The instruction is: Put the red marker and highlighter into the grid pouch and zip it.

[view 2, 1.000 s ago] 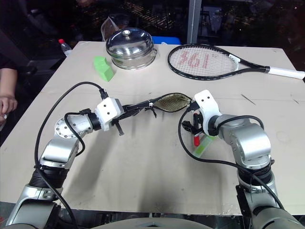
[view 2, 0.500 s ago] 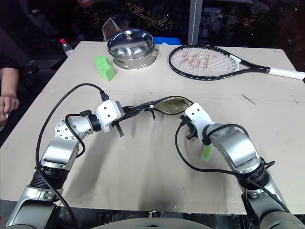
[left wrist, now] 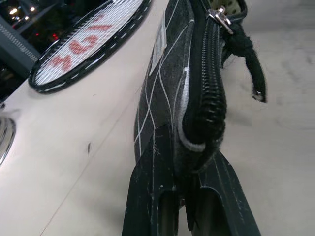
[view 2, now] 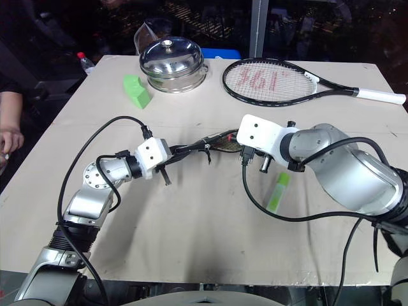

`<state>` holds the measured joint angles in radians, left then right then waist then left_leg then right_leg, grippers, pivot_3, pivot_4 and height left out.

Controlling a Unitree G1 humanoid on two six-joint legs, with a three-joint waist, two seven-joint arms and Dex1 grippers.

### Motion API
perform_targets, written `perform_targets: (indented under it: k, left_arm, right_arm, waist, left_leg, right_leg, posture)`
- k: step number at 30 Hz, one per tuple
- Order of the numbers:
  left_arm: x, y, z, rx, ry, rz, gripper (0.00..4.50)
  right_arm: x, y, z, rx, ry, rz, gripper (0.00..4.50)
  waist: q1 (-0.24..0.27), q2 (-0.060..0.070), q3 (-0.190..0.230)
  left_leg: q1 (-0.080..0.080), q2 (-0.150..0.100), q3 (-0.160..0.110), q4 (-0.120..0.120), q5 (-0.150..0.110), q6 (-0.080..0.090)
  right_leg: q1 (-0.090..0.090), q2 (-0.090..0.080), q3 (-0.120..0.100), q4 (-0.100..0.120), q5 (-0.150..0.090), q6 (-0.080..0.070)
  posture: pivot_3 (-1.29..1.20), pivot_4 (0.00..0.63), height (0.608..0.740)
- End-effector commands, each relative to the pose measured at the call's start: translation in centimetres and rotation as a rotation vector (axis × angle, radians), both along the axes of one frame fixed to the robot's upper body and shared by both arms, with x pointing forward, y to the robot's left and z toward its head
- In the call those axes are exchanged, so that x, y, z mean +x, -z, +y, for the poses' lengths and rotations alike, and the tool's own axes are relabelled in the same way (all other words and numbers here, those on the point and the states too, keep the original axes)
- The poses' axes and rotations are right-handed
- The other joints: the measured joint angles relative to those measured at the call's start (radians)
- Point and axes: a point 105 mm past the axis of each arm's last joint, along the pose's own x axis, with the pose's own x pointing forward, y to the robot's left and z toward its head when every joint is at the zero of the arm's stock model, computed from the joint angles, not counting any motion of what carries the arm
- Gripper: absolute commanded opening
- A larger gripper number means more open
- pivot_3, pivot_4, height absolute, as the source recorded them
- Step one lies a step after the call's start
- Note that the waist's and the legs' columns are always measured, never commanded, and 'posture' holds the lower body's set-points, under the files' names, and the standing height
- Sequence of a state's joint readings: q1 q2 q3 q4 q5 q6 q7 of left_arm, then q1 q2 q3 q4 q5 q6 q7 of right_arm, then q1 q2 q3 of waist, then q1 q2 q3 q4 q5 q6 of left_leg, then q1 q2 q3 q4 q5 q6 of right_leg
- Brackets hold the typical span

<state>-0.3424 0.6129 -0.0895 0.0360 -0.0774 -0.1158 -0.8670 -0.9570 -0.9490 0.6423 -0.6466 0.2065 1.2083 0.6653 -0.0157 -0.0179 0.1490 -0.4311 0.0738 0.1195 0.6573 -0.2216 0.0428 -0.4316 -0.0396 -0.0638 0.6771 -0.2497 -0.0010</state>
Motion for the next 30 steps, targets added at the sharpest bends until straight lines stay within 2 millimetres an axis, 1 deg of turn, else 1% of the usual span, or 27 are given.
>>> perform_targets:
  k: [1, 2, 5, 7, 9, 11, 14, 16, 18, 19, 21, 22, 24, 26, 28, 30]
  left_arm:
    - [-0.4, -0.8, -0.8, -0.001, 0.048, -0.047, 0.00]
    - [-0.5, -0.6, -1.0, 0.008, 0.058, -0.050, 0.00]
    - [-1.1, -0.6, -2.0, -0.002, 0.098, -0.054, 0.00]
    - [-1.5, -0.6, -2.4, -0.009, 0.112, -0.054, 0.00]
    - [-1.6, -0.5, -2.6, -0.025, 0.109, -0.042, 0.00]
    - [-1.6, -0.3, -2.5, -0.039, 0.090, -0.030, 0.00]
    - [-1.4, -0.2, -1.9, -0.053, 0.056, -0.015, 0.00]
    - [-1.3, -0.1, -1.5, -0.054, 0.041, -0.008, 0.00]
    - [-1.1, -0.1, -1.1, -0.052, 0.031, -0.004, 0.00]
    - [-1.0, -0.1, -0.9, -0.049, 0.029, -0.003, 0.00]
    - [-0.8, 0.1, -0.5, -0.041, 0.025, -0.002, 0.00]
    - [-0.8, 0.1, -0.4, -0.035, 0.026, -0.003, 0.00]
    - [-0.6, 0.1, -0.2, -0.024, 0.029, -0.007, 0.00]
    - [-0.4, -0.1, 0.0, -0.017, 0.033, -0.011, 0.00]
    - [-0.2, -0.3, 0.1, -0.014, 0.037, -0.015, 0.00]
    - [-0.2, -0.4, 0.1, -0.011, 0.039, -0.019, 0.00]
  right_arm:
    - [1.2, -0.2, 0.9, -0.086, -0.094, -0.075, 0.21]
    - [1.5, 0.0, 1.2, -0.101, -0.110, -0.077, 0.21]
    - [2.7, 1.0, 3.2, -0.179, -0.221, -0.097, 0.21]
    - [3.0, 1.4, 4.1, -0.210, -0.295, -0.094, 0.21]
    - [3.6, 0.9, 4.8, -0.184, -0.320, -0.102, 1.27]
    - [3.5, 0.0, 5.0, -0.069, -0.304, -0.068, 2.11]
    - [1.7, -1.5, 4.2, 0.118, -0.327, 0.049, 3.57]
    - [0.2, -2.5, 2.7, 0.222, -0.381, 0.112, 3.57]
    - [-1.2, -3.3, 0.3, 0.272, -0.457, 0.137, 3.57]
    - [-1.8, -3.4, -0.7, 0.293, -0.488, 0.165, 3.57]
    - [-2.4, -3.0, -2.9, 0.275, -0.484, 0.237, 3.57]
    - [-2.9, -2.6, -3.8, 0.248, -0.493, 0.272, 3.57]
    - [-3.3, -1.3, -5.3, 0.142, -0.511, 0.302, 3.57]
    - [-3.2, 0.7, -6.6, -0.016, -0.556, 0.299, 3.57]
    - [-3.0, 2.7, -7.1, -0.138, -0.628, 0.303, 3.57]
    - [-2.6, 4.2, -7.1, -0.219, -0.705, 0.290, 3.57]
  waist:
    - [-0.001, 0.000, 0.000]
    - [-0.003, 0.000, 0.000]
    - [-0.005, 0.000, 0.000]
    - [-0.002, 0.000, 0.000]
    - [0.000, 0.000, 0.000]
    - [0.002, 0.000, 0.000]
    - [0.011, 0.000, 0.000]
    - [0.016, 0.000, 0.000]
    - [0.023, 0.000, 0.000]
    - [0.025, 0.000, 0.000]
    - [0.024, 0.000, 0.000]
    - [0.022, 0.000, 0.000]
    - [0.016, 0.000, 0.000]
    - [0.010, 0.000, 0.000]
    - [0.006, 0.000, 0.000]
    - [0.002, 0.000, 0.000]
  left_leg:
    - [0.000, 0.000, 0.000, 0.000, 0.000, 0.000]
    - [0.000, 0.000, 0.001, 0.000, 0.000, 0.000]
    - [0.000, 0.001, 0.002, 0.000, 0.000, 0.000]
    - [0.000, 0.001, 0.003, 0.000, 0.000, 0.000]
    - [0.000, 0.001, 0.004, 0.000, 0.000, -0.001]
    - [0.000, 0.001, 0.005, 0.000, 0.001, -0.001]
    - [-0.001, 0.001, 0.005, 0.000, 0.002, -0.002]
    - [-0.001, 0.001, 0.004, 0.001, 0.001, -0.002]
    - [-0.001, 0.001, 0.003, 0.001, 0.000, 0.000]
    - [-0.001, 0.000, 0.002, 0.001, 0.000, 0.000]
    - [0.000, 0.000, 0.002, 0.001, 0.000, 0.001]
    - [0.000, 0.000, 0.003, 0.001, 0.000, 0.001]
    - [0.002, 0.001, 0.003, 0.001, 0.000, 0.001]
    - [0.002, 0.002, 0.003, 0.002, 0.000, 0.000]
    - [0.004, 0.002, 0.003, 0.002, 0.000, 0.000]
    - [0.004, 0.001, 0.004, 0.002, 0.000, 0.000]
  right_leg:
    - [0.000, 0.000, 0.000, 0.000, 0.000, 0.000]
    - [0.000, 0.000, 0.001, 0.000, 0.000, 0.000]
    - [-0.002, 0.001, 0.002, 0.001, 0.000, 0.000]
    - [-0.002, 0.002, 0.002, 0.001, 0.000, 0.000]
    - [-0.003, 0.002, 0.002, 0.001, 0.000, 0.000]
    - [-0.003, 0.002, 0.001, 0.001, 0.000, 0.000]
    - [-0.003, 0.001, 0.000, 0.001, 0.000, 0.000]
    - [-0.002, 0.001, -0.001, 0.001, 0.000, 0.000]
    - [-0.001, 0.001, -0.002, 0.000, 0.000, 0.000]
    - [0.000, 0.000, -0.002, -0.001, 0.000, 0.000]
    - [0.001, 0.001, -0.002, -0.001, 0.000, 0.000]
    - [0.001, 0.001, -0.002, -0.001, 0.000, 0.000]
    - [0.001, 0.001, -0.001, 0.001, 0.000, 0.000]
    - [0.001, 0.001, 0.000, 0.001, 0.000, 0.000]
    - [0.001, 0.003, 0.000, 0.001, -0.001, 0.002]
    - [0.001, 0.003, 0.000, 0.001, -0.001, 0.003]
  posture:
    - [0.00, 0.150, 0.740]
    - [0.00, 0.150, 0.740]
    - [0.00, 0.150, 0.740]
    - [0.00, 0.150, 0.740]
    - [0.00, 0.150, 0.740]
    - [0.00, 0.150, 0.740]
    - [0.00, 0.150, 0.740]
    - [0.00, 0.150, 0.740]
    - [0.00, 0.150, 0.740]
    - [0.00, 0.150, 0.740]
    - [0.00, 0.150, 0.740]
    - [0.00, 0.150, 0.740]
    - [0.00, 0.150, 0.740]
    - [0.00, 0.150, 0.740]
    - [0.00, 0.150, 0.740]
    - [0.00, 0.150, 0.740]
